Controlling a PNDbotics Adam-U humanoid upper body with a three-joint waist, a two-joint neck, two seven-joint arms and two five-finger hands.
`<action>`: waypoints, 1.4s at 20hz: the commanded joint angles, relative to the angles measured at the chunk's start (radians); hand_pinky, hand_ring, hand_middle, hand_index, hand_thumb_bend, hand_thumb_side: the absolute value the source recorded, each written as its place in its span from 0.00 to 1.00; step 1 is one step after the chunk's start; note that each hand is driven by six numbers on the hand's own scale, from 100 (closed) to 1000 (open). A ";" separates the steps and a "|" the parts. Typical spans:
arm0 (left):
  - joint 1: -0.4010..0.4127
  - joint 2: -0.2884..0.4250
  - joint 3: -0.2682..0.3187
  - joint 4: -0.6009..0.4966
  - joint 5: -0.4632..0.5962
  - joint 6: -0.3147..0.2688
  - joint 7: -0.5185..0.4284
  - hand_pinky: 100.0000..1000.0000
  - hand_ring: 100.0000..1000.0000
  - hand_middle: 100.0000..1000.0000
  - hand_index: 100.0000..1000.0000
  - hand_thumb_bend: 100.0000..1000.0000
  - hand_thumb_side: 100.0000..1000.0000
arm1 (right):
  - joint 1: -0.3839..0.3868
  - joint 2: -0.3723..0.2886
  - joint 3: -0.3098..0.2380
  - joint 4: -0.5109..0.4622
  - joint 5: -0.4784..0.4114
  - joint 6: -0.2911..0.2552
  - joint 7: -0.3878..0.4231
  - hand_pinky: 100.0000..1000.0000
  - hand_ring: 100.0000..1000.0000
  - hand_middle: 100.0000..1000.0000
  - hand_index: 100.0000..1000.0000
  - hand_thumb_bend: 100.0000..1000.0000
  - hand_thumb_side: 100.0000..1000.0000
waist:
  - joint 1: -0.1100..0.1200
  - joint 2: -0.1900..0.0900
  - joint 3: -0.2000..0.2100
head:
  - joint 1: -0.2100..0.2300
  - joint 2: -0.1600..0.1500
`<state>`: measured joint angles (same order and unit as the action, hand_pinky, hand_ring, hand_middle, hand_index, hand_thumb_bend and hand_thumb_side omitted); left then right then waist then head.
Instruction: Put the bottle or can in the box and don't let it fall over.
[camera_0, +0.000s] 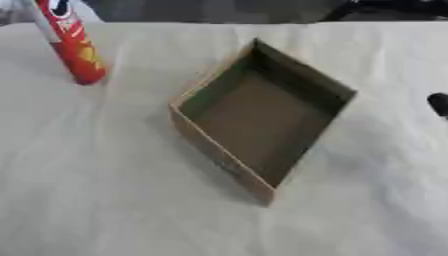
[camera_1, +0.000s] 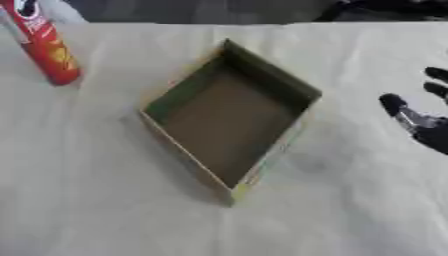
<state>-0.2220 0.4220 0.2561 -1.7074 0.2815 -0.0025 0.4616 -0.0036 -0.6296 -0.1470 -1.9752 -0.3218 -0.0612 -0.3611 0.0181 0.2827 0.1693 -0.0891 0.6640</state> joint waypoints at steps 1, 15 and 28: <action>-0.014 0.039 0.009 -0.010 0.004 0.000 0.001 0.67 0.69 0.62 0.78 0.51 0.19 | -0.006 -0.035 -0.007 -0.025 -0.006 -0.005 -0.001 0.81 0.81 0.93 0.86 0.61 0.01 | 0.001 -0.017 0.000 | 0.001 -0.016; -0.058 0.100 0.007 0.103 -0.014 0.041 -0.039 0.78 0.72 0.63 0.78 0.54 0.18 | -0.005 -0.038 -0.004 -0.025 -0.008 -0.001 0.000 0.81 0.81 0.93 0.86 0.61 0.01 | 0.005 -0.023 0.000 | 0.003 -0.014; -0.227 0.199 -0.070 0.329 -0.023 0.036 -0.133 0.88 0.73 0.62 0.77 0.58 0.16 | -0.014 -0.044 0.005 -0.025 -0.021 0.001 0.004 0.81 0.81 0.93 0.86 0.61 0.01 | 0.004 -0.037 -0.013 | 0.012 -0.016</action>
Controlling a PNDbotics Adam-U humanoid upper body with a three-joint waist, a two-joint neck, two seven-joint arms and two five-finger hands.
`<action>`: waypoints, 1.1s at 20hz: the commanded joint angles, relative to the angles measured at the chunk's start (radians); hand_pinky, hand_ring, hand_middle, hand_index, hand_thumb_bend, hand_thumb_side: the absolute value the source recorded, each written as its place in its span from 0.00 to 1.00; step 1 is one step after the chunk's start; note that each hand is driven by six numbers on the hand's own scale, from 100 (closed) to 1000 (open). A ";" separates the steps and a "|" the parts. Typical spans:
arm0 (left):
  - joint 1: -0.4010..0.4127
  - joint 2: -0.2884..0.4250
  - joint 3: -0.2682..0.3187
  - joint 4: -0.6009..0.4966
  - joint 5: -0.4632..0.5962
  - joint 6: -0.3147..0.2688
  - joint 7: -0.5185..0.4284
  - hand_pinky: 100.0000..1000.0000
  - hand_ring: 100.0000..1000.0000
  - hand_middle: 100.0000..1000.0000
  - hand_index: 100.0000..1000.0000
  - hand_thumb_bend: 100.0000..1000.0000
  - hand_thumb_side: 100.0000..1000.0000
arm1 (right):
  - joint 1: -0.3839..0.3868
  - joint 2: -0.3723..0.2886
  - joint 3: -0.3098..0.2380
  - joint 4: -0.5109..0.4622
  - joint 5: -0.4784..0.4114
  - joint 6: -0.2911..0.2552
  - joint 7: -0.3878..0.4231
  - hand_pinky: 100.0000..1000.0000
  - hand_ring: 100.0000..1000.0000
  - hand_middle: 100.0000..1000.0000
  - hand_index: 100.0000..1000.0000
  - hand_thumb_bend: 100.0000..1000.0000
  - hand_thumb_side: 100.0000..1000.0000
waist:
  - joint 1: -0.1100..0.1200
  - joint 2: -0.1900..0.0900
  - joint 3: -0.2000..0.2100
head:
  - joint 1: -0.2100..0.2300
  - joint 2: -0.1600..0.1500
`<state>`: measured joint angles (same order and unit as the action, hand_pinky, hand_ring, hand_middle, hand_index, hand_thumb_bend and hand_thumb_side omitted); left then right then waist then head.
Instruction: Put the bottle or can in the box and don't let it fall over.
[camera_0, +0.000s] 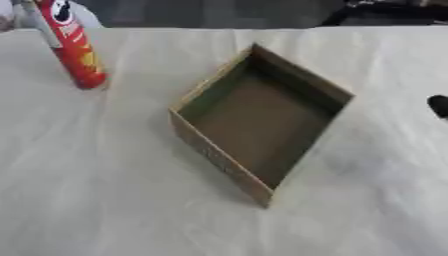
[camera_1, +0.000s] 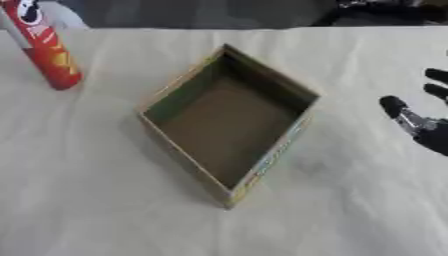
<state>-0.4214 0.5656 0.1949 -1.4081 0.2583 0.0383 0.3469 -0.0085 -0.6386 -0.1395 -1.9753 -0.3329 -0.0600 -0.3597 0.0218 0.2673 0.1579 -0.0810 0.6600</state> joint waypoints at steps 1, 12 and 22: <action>-0.040 0.059 -0.014 0.047 -0.003 -0.007 -0.030 0.87 0.74 0.62 0.78 0.58 0.17 | -0.010 -0.036 -0.002 -0.025 -0.011 0.000 0.003 0.81 0.81 0.93 0.86 0.61 0.01 | -0.001 -0.022 -0.003 | 0.005 -0.012; -0.172 0.060 -0.052 0.214 -0.020 -0.062 -0.128 0.76 0.71 0.63 0.78 0.61 0.23 | -0.022 -0.039 0.006 -0.025 -0.014 0.000 0.013 0.81 0.81 0.93 0.86 0.61 0.01 | -0.006 -0.015 -0.018 | 0.020 -0.020; -0.286 0.057 -0.082 0.308 -0.040 -0.081 -0.175 0.80 0.73 0.63 0.77 0.61 0.21 | -0.040 -0.041 0.015 -0.025 -0.016 0.002 0.025 0.81 0.81 0.93 0.86 0.61 0.01 | -0.006 0.000 -0.034 | 0.035 -0.039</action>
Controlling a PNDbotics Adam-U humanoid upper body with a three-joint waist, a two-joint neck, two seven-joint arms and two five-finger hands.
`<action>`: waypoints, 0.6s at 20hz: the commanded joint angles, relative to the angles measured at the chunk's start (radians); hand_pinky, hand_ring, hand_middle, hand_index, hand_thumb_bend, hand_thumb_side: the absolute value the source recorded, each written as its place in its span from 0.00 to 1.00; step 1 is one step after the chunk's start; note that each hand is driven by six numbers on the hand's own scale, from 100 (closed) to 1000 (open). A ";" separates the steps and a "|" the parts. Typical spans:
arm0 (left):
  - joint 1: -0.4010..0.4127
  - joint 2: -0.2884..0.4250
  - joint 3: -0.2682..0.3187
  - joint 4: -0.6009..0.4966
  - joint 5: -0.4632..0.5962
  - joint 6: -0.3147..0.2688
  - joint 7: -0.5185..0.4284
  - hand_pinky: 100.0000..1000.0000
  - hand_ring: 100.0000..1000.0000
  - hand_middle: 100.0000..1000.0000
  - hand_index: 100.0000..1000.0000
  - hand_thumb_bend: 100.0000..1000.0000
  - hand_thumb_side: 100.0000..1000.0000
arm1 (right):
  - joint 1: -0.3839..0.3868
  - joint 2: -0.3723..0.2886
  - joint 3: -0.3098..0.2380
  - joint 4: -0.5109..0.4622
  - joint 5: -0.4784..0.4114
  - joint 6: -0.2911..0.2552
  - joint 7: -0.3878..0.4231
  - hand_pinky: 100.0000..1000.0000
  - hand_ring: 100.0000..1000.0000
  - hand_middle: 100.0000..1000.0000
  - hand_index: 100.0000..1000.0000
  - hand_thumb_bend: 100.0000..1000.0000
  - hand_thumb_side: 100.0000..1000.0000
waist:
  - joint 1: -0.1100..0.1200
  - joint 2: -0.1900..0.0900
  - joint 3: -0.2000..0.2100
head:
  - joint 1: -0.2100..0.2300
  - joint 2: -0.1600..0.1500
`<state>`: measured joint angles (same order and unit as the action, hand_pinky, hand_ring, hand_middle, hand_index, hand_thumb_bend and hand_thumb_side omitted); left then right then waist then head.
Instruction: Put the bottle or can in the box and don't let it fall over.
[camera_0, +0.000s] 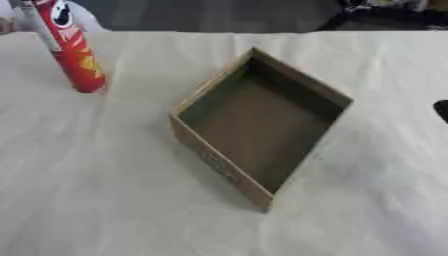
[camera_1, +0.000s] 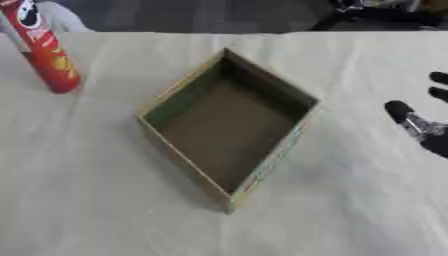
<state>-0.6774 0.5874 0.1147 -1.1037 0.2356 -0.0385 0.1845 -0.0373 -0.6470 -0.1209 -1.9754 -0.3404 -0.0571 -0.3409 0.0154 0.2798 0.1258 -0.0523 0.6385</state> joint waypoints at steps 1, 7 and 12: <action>-0.040 0.034 -0.004 0.009 -0.024 -0.004 -0.015 0.80 0.73 0.63 0.77 0.61 0.21 | -0.013 -0.032 -0.003 -0.025 -0.008 -0.001 0.007 0.81 0.81 0.93 0.86 0.61 0.01 | 0.001 -0.011 -0.004 | 0.007 -0.020; -0.091 0.021 -0.018 0.038 -0.066 -0.002 -0.032 0.81 0.72 0.62 0.76 0.61 0.20 | -0.019 -0.033 0.001 -0.025 -0.009 -0.001 0.011 0.81 0.81 0.93 0.86 0.60 0.01 | -0.001 -0.006 -0.014 | 0.009 -0.035; -0.142 0.010 -0.025 0.071 -0.106 0.002 -0.029 0.83 0.74 0.63 0.76 0.62 0.18 | -0.028 -0.034 0.007 -0.025 -0.013 -0.001 0.018 0.81 0.81 0.93 0.86 0.60 0.01 | -0.003 -0.004 -0.023 | 0.018 -0.039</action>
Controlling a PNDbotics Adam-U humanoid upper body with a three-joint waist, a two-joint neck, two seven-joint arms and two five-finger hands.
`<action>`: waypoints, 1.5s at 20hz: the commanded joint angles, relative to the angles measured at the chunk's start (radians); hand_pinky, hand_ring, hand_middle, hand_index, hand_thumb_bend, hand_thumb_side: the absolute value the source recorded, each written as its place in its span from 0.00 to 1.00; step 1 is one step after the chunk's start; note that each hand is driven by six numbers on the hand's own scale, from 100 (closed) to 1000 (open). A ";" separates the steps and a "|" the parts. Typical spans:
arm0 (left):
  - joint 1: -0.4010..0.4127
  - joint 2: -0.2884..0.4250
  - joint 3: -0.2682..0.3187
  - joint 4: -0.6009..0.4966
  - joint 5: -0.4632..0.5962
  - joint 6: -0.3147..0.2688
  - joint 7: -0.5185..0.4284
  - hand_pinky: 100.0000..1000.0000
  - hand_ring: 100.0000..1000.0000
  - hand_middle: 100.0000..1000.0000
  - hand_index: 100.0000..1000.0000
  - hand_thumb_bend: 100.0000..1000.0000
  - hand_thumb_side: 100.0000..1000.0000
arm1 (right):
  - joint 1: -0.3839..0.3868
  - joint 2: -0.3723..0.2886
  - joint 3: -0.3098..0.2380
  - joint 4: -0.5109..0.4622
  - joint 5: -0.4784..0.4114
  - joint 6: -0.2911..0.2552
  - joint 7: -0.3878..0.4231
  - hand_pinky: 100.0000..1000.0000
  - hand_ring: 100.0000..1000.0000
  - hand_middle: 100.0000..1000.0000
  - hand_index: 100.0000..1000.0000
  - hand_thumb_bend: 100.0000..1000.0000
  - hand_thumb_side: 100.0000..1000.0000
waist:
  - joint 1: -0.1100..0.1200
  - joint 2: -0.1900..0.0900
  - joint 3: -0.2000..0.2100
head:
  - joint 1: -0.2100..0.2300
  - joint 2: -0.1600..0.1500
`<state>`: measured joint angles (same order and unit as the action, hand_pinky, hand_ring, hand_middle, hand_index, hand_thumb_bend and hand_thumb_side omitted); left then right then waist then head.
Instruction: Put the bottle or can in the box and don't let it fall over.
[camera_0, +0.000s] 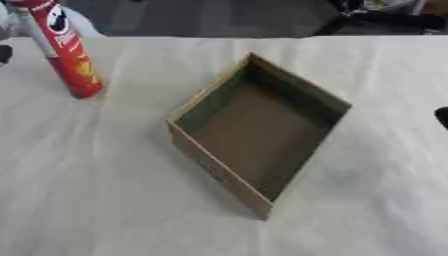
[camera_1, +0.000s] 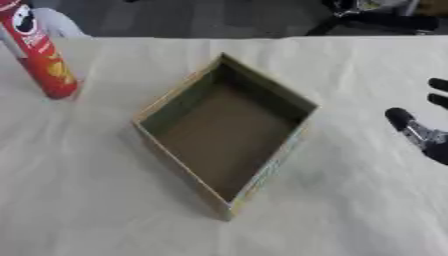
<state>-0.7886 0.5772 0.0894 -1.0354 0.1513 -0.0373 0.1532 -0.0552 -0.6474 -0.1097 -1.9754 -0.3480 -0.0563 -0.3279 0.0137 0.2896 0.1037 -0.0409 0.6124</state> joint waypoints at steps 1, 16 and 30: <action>-0.041 0.018 -0.002 0.009 -0.032 0.002 0.007 0.84 0.75 0.63 0.76 0.62 0.18 | -0.011 -0.035 -0.005 -0.025 -0.006 -0.002 0.004 0.81 0.81 0.93 0.86 0.60 0.01 | -0.002 -0.012 -0.001 | 0.008 -0.013; -0.120 0.012 0.007 0.120 -0.074 0.019 0.106 0.82 0.72 0.56 0.73 0.68 0.23 | -0.040 -0.043 0.003 -0.025 -0.003 -0.002 0.016 0.81 0.81 0.93 0.85 0.60 0.00 | 0.004 0.024 -0.029 | 0.038 -0.034; -0.171 0.028 0.002 0.132 -0.101 -0.016 0.066 0.82 0.74 0.58 0.72 0.69 0.23 | -0.069 -0.047 0.012 -0.025 -0.005 -0.006 0.031 0.81 0.81 0.93 0.85 0.59 0.00 | 0.008 0.052 -0.068 | 0.060 -0.064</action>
<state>-0.9366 0.5626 0.0873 -0.8949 0.0602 -0.0496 0.2240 -0.1149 -0.6591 -0.0919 -1.9755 -0.3490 -0.0591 -0.3035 0.0217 0.3577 0.0355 0.0141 0.5644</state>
